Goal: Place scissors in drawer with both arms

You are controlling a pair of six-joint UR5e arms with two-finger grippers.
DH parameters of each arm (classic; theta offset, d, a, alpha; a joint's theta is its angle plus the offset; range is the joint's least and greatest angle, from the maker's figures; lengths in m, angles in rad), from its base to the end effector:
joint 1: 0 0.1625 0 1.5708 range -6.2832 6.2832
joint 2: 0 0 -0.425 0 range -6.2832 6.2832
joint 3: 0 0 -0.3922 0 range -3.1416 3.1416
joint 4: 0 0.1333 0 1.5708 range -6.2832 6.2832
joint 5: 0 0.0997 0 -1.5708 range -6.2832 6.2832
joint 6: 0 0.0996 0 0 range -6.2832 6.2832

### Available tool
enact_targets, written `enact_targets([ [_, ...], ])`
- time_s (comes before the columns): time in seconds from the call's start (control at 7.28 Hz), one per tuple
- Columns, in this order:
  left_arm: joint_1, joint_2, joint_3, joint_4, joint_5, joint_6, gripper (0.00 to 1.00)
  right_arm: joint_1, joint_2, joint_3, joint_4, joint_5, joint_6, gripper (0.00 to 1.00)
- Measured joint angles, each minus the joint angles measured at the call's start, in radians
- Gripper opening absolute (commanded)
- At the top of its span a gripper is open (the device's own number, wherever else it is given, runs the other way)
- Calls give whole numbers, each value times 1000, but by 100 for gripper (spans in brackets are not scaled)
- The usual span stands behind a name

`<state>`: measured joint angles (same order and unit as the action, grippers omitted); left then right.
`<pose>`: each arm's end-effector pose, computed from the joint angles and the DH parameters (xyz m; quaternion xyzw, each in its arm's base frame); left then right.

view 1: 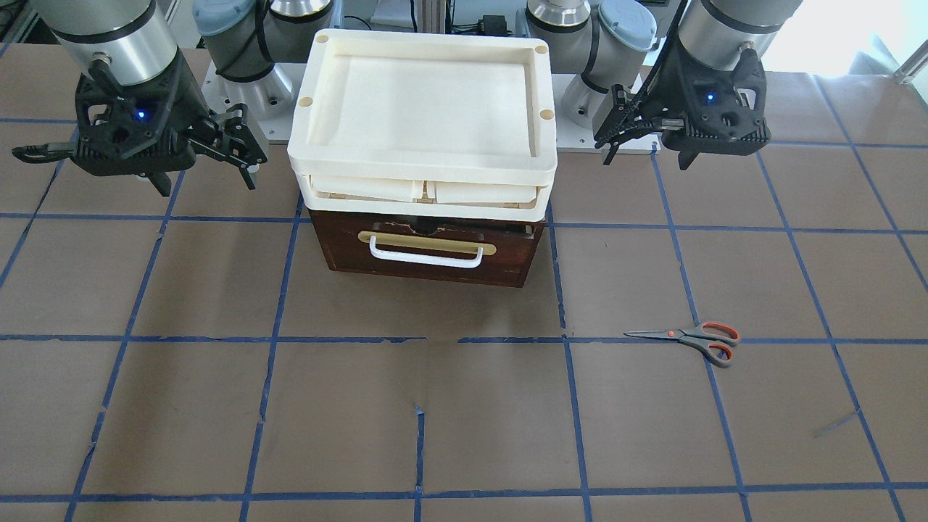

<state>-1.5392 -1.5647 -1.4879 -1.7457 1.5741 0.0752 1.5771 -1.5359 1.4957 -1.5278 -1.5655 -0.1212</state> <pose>-0.1178 -0.4828 0.5146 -0.0218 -0.9988 -0.0430 0.0006 0.1370 -0.5053 0.5031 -0.0637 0.9980 0.0012 0.0027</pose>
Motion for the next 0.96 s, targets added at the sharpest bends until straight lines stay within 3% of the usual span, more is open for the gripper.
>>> enact_targets([
  [0.96, 6, 30, -34, 4, 1, 61, 100, 8, 3, -11, 2, 12, 4, 100],
])
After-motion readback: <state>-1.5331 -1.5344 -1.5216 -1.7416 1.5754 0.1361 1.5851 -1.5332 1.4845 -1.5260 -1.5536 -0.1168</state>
